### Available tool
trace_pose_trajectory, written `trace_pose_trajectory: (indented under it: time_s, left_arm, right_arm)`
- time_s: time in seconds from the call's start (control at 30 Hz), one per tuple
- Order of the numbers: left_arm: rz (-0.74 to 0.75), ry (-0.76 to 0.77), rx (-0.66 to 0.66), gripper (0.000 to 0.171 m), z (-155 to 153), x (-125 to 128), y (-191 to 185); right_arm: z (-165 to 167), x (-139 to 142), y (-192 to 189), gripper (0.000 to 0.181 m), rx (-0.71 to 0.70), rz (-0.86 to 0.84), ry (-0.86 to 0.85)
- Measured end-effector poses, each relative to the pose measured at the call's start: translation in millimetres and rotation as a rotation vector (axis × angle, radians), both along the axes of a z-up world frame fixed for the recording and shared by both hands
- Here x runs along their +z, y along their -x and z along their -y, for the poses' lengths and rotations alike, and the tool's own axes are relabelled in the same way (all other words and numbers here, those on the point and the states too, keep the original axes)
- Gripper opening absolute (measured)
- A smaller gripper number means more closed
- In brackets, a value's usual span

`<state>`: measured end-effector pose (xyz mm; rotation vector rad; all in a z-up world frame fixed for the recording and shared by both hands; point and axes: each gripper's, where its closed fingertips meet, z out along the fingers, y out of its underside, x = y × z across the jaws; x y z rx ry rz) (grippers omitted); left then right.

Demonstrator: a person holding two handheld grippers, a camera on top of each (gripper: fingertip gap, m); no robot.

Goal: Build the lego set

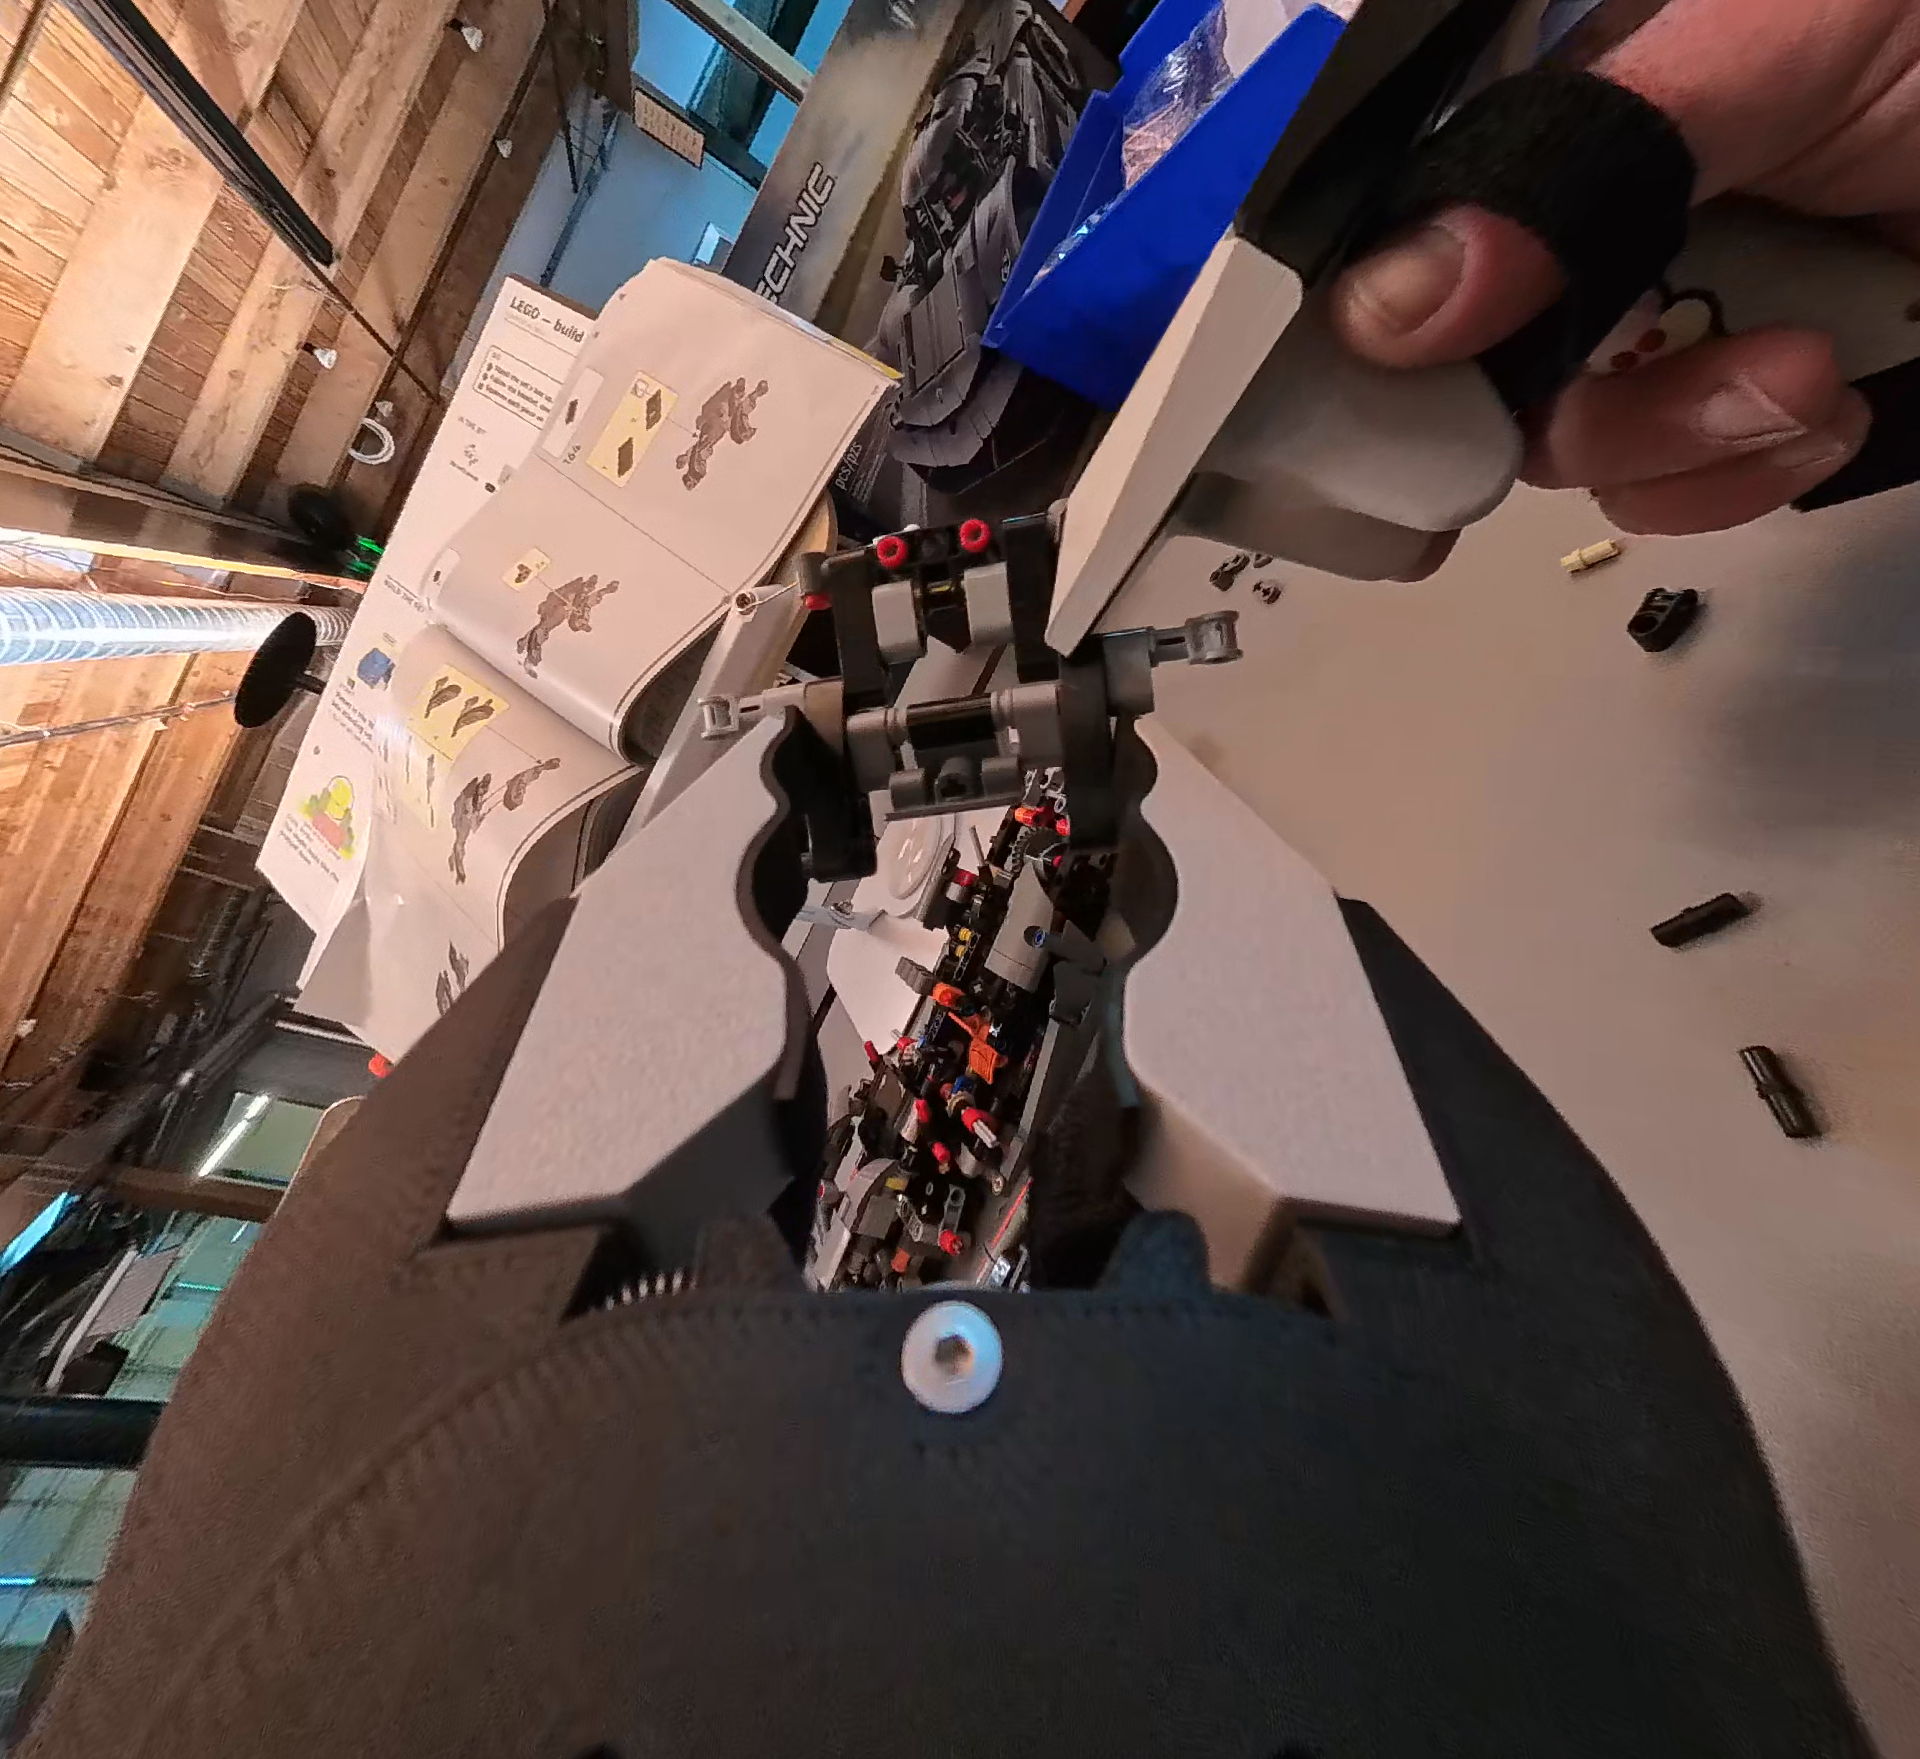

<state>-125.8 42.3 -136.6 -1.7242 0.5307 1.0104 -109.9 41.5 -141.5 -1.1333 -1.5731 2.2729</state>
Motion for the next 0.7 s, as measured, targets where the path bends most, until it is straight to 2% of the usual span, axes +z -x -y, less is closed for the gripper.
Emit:
trace_pose_trajectory:
  time_s: [0.3, 0.4, 0.5, 0.7]
  left_arm:
    - [0.044, 0.001, -0.009, 0.055, -1, 0, 1]
    - [0.044, -0.015, -0.018, 0.056, -3, 3, 0]
    - [-0.024, -0.096, -0.002, 0.066, -4, 16, -1]
    - [0.192, -0.187, -0.044, 0.078, 2, 25, 2]
  right_arm:
    - [-1, 1, 0, 0.005, -0.004, 0.000, 0.009]
    - [-4, 6, -1, 0.005, 0.005, -0.012, 0.058]
    - [-11, 13, -4, 0.004, 0.015, -0.033, 0.131]
    - [-12, 20, -8, 0.004, 0.050, -0.059, 0.180]
